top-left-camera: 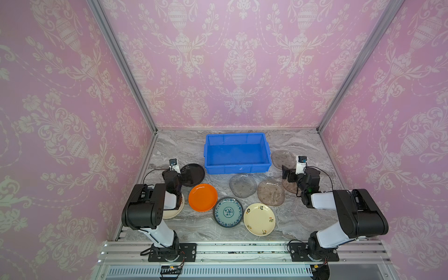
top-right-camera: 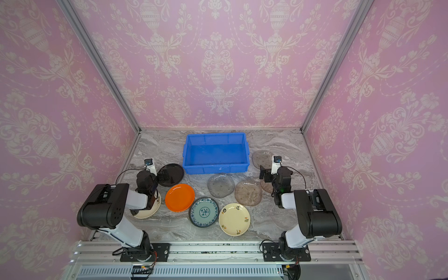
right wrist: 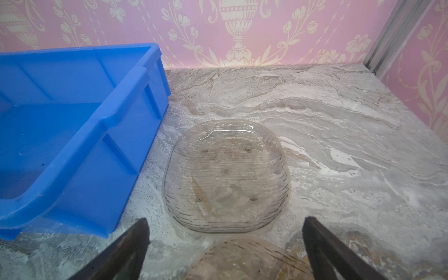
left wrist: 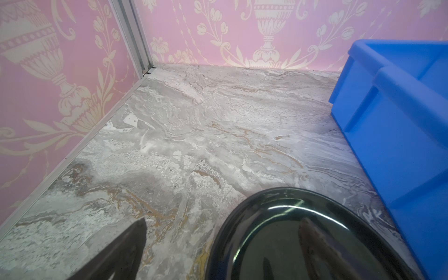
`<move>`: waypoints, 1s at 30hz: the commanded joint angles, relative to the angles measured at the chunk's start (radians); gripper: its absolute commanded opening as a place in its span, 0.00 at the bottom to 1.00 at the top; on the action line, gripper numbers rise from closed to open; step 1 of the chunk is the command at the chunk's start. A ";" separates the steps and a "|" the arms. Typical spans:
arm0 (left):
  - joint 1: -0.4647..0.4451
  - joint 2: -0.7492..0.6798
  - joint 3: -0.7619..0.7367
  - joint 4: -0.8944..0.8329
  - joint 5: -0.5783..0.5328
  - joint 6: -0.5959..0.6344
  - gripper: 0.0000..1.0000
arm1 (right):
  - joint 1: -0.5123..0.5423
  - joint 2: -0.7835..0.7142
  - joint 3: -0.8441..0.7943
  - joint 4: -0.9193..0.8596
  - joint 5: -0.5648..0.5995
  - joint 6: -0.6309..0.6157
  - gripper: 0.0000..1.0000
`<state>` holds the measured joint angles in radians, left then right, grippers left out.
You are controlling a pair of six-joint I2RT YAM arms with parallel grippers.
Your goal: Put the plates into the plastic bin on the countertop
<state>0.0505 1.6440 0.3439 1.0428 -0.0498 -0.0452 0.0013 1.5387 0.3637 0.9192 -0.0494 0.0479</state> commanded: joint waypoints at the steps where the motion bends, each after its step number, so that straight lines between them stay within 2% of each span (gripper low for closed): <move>1: 0.008 -0.009 0.014 -0.037 0.052 0.018 0.99 | -0.004 0.004 0.006 0.008 -0.011 -0.008 1.00; 15: 0.006 -0.011 0.018 -0.044 0.038 0.016 0.99 | -0.004 0.004 0.008 0.004 -0.011 -0.007 1.00; 17: -0.003 -0.056 0.031 -0.100 -0.016 0.013 0.99 | -0.004 0.004 0.008 0.004 -0.012 -0.008 1.00; 19: -0.014 -0.123 0.063 -0.228 -0.111 0.001 0.99 | -0.004 0.004 0.008 0.006 -0.010 -0.008 1.00; 21: -0.015 -0.185 0.094 -0.334 -0.166 -0.016 0.99 | 0.001 -0.003 0.012 -0.006 0.033 -0.001 1.00; 23: -0.015 -0.232 0.114 -0.390 -0.200 -0.025 0.99 | 0.006 -0.051 0.033 -0.083 0.069 0.002 1.00; 26: -0.014 -0.287 0.133 -0.416 -0.178 -0.022 0.99 | 0.026 -0.136 0.100 -0.277 0.155 0.002 1.00; 30: -0.015 -0.357 0.183 -0.483 -0.201 -0.130 0.99 | 0.049 -0.250 0.211 -0.494 0.280 0.039 1.00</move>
<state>0.0418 1.3243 0.4789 0.6731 -0.2031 -0.0860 0.0372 1.3678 0.4919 0.6106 0.1104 0.0551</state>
